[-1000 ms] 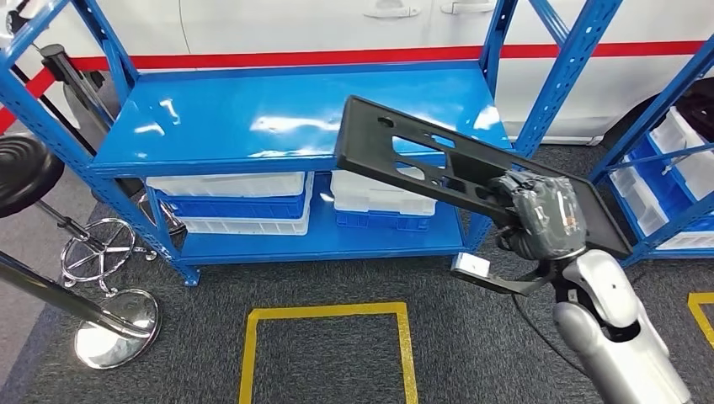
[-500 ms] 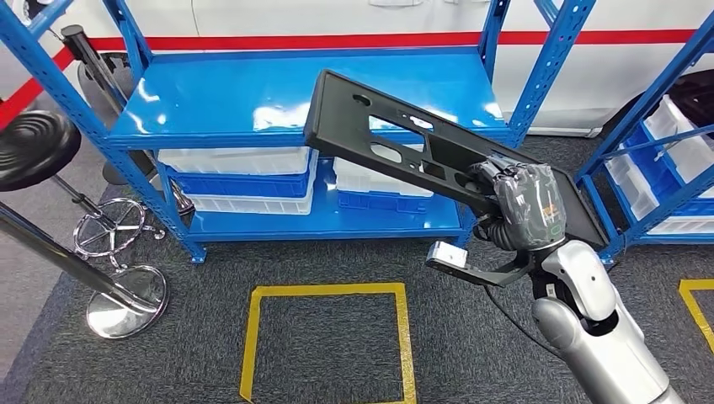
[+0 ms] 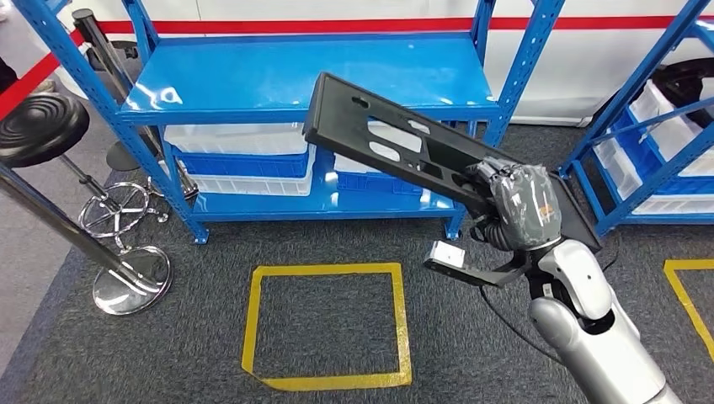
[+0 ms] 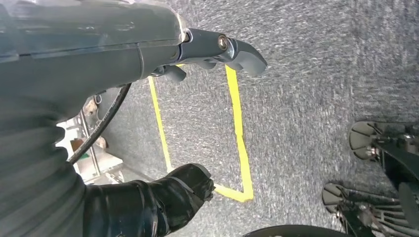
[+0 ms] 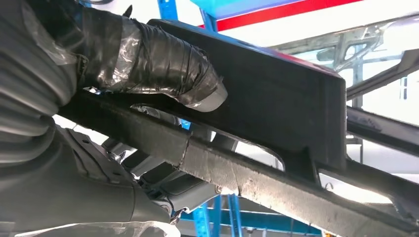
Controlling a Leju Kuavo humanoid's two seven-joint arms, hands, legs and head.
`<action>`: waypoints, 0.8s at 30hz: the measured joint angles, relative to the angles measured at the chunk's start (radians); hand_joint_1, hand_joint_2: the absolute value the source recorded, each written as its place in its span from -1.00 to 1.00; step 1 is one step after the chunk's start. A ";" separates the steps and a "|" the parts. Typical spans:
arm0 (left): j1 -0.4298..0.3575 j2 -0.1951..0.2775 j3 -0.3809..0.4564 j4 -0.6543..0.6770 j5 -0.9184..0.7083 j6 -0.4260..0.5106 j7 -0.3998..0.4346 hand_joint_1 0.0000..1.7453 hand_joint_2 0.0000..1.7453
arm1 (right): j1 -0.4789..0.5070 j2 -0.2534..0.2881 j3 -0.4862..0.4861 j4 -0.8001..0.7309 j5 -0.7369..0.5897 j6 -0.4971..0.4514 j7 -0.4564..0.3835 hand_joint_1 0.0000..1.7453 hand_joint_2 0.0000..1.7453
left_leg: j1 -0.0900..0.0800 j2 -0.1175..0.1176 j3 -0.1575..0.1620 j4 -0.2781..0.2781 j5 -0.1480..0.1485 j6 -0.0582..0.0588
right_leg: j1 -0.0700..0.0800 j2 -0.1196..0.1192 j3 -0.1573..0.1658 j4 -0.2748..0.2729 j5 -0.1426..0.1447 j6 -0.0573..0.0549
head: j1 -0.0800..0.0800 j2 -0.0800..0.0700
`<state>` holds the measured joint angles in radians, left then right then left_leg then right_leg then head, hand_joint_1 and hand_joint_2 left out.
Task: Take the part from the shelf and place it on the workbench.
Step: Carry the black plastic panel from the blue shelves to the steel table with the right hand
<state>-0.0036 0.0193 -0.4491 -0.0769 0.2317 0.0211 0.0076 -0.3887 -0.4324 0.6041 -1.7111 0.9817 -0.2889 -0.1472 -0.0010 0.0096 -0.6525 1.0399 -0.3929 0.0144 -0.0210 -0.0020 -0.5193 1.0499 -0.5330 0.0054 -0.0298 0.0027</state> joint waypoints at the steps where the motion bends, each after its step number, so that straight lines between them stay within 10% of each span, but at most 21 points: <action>1: -0.001 0.000 -0.002 0.008 0.002 -0.001 -0.004 -1.00 1.00 | -0.003 0.000 0.000 0.003 -0.004 0.000 0.002 1.00 1.00 | 0.001 -0.001 -0.005 0.003 -0.003 -0.006 | -0.001 -0.002 -0.009 -0.004 0.011 -0.008 | 0.000 0.000; 5: -0.002 0.001 -0.009 0.029 0.008 -0.004 -0.011 -1.00 1.00 | -0.007 0.003 0.000 0.011 -0.014 0.002 0.012 1.00 1.00 | 0.008 -0.005 -0.057 0.160 -0.167 -0.028 | -0.004 -0.008 -0.060 -0.010 0.061 -0.035 | 0.000 0.000; 7: -0.003 0.001 -0.013 0.036 0.010 -0.005 -0.015 -1.00 1.00 | -0.007 0.005 0.000 0.015 -0.015 0.003 0.016 1.00 1.00 | 0.010 -0.005 -0.068 0.265 -0.203 -0.033 | -0.002 -0.009 -0.092 -0.007 0.086 -0.035 | 0.000 0.000; 10: -0.004 0.005 -0.019 0.040 0.013 -0.005 -0.021 -1.00 1.00 | -0.007 0.007 0.000 0.017 -0.015 0.006 0.024 1.00 1.00 | 0.011 -0.005 0.023 0.208 -0.132 -0.032 | -0.002 -0.010 -0.140 0.001 0.117 -0.028 | 0.000 0.000; 14: -0.005 0.013 -0.027 0.045 0.020 -0.010 -0.028 -1.00 1.00 | -0.013 0.015 0.000 0.018 -0.013 0.020 0.037 1.00 1.00 | 0.003 -0.013 0.183 -0.035 -0.148 -0.015 | -0.001 -0.010 -0.163 -0.003 0.158 -0.006 | 0.000 0.000; 17: -0.006 0.019 -0.032 0.050 0.030 -0.020 -0.029 -1.00 1.00 | -0.029 0.027 0.002 0.025 -0.010 0.036 0.042 1.00 1.00 | 0.006 -0.008 0.166 -0.053 -0.118 0.005 | -0.002 -0.007 -0.173 -0.008 0.164 0.010 | 0.000 0.000; 21: -0.010 0.027 -0.042 0.052 0.040 -0.030 -0.029 -1.00 1.00 | -0.055 0.046 0.009 0.040 -0.005 0.052 0.049 1.00 1.00 | 0.004 0.001 0.109 -0.049 -0.069 0.031 | -0.002 -0.003 -0.227 0.196 -0.014 0.015 | 0.001 0.000; 24: -0.009 0.031 -0.047 0.053 0.044 -0.031 -0.029 -1.00 1.00 | -0.064 0.056 0.011 0.052 -0.004 0.055 0.052 1.00 1.00 | -0.002 0.001 0.059 -0.032 -0.045 0.031 | -0.001 -0.003 -0.196 0.263 0.005 0.013 | 0.001 0.000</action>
<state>-0.0124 0.0507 -0.4964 -0.0243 0.2755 -0.0102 -0.0217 -0.4523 -0.3769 0.6155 -1.6587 0.9776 -0.2338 -0.0955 -0.0032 0.0108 -0.5931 1.0080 -0.4376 0.0454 -0.0223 -0.0046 -0.7152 1.3132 -0.5284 0.0187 -0.0285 0.0027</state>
